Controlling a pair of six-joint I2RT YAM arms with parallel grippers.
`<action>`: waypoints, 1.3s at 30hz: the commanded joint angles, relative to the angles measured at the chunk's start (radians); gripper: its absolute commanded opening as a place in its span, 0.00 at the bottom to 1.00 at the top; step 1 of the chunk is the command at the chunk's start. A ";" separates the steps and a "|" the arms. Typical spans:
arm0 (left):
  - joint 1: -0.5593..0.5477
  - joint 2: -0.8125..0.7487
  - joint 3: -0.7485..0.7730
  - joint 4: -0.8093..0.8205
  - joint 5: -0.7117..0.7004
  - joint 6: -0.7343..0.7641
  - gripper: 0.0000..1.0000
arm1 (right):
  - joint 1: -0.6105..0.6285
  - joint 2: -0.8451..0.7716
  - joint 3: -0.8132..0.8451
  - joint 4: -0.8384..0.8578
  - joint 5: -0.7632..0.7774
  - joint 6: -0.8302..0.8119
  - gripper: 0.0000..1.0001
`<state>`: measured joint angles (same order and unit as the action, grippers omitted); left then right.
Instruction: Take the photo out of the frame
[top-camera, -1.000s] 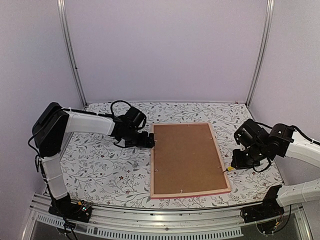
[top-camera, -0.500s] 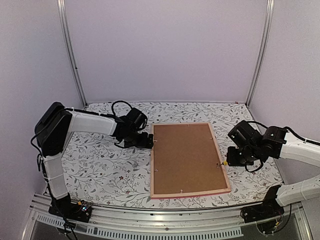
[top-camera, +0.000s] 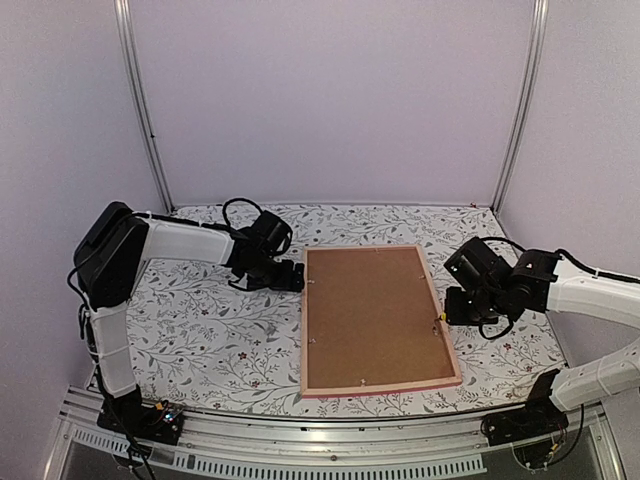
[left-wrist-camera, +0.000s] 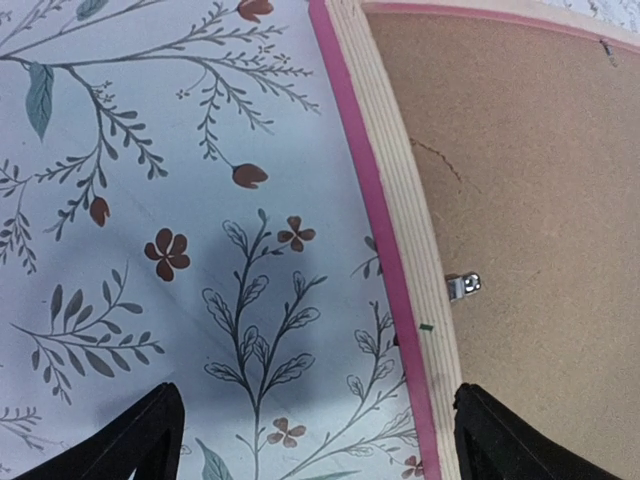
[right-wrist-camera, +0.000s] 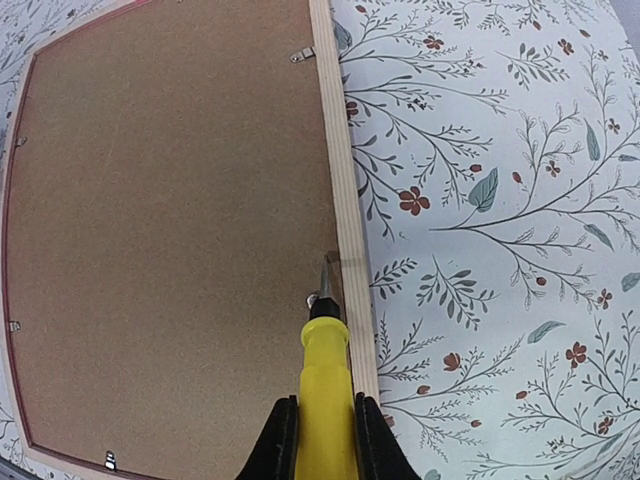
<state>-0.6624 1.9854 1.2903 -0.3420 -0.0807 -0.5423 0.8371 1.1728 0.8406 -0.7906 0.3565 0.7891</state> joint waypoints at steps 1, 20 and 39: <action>0.007 0.012 0.026 -0.010 0.021 0.012 0.96 | 0.003 0.021 0.019 -0.046 0.052 -0.005 0.00; 0.004 0.021 0.027 -0.007 0.057 0.009 0.95 | -0.123 0.179 0.011 0.351 0.161 -0.142 0.00; -0.006 0.021 0.030 -0.018 0.071 0.022 0.95 | -0.205 0.305 0.052 0.541 0.125 -0.269 0.00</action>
<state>-0.6628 1.9923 1.2968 -0.3431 -0.0246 -0.5411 0.6514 1.4593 0.8616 -0.2993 0.4622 0.5522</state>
